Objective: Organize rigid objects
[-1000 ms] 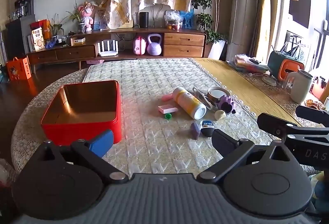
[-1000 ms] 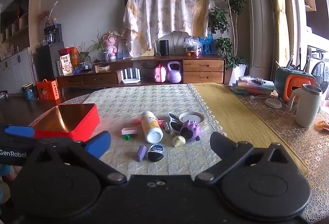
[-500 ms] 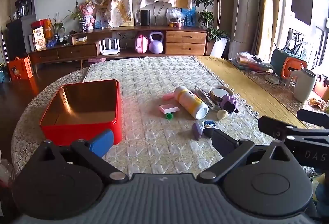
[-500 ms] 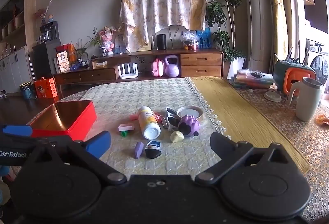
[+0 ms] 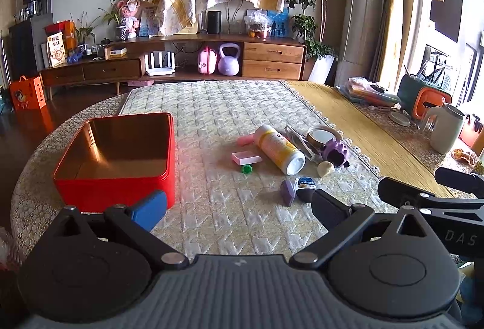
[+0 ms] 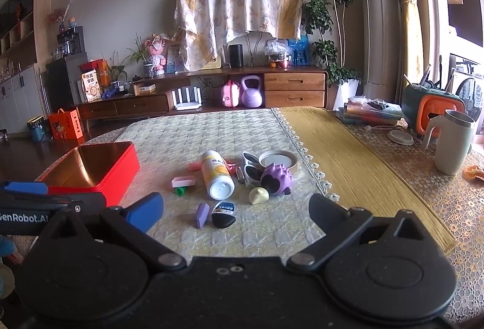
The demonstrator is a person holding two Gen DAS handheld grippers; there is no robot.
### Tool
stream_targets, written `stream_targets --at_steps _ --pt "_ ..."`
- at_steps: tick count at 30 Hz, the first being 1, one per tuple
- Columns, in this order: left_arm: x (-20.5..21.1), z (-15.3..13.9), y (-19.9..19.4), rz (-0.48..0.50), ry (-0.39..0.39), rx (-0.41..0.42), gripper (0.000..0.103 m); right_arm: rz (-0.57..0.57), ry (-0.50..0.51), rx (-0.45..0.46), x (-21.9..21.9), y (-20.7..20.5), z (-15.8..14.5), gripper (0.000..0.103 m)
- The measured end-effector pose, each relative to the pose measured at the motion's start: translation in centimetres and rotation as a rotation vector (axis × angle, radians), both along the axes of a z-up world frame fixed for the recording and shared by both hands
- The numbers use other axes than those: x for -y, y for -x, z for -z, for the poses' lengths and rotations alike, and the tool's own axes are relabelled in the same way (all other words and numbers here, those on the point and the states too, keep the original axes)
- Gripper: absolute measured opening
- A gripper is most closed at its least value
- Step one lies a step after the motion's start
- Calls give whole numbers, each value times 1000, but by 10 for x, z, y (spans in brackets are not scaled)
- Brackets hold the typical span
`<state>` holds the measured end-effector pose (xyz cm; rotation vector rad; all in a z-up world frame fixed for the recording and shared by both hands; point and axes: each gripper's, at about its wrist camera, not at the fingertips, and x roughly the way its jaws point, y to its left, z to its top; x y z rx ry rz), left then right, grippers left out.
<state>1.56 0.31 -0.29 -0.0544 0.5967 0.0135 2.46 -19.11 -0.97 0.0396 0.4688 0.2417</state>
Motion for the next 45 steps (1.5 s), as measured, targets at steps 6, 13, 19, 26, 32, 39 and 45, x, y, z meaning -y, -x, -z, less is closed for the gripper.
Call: stream_targets --at_steps 6,13,19,26,32,39,45 --pt "-2 1 -1 2 2 -5 102 -2 4 -8 0 -3 2 102" --pt "-3 3 -5 5 7 -16 102 -3 7 -23 1 -8 4 100" --pt "-5 5 -9 2 2 -23 102 -8 11 -34 2 -11 5 99" --pt "-3 10 -17 13 -19 -28 102 -3 17 -55 6 -20 10 97" --pt "-3 18 -33 46 -18 -34 102 -23 31 -70 8 -31 14 97" --pt "3 33 -63 64 -15 -57 102 -65 65 -110 21 -62 25 90" --pt "19 54 -91 108 -20 -87 102 -119 57 -159 31 -91 33 88"
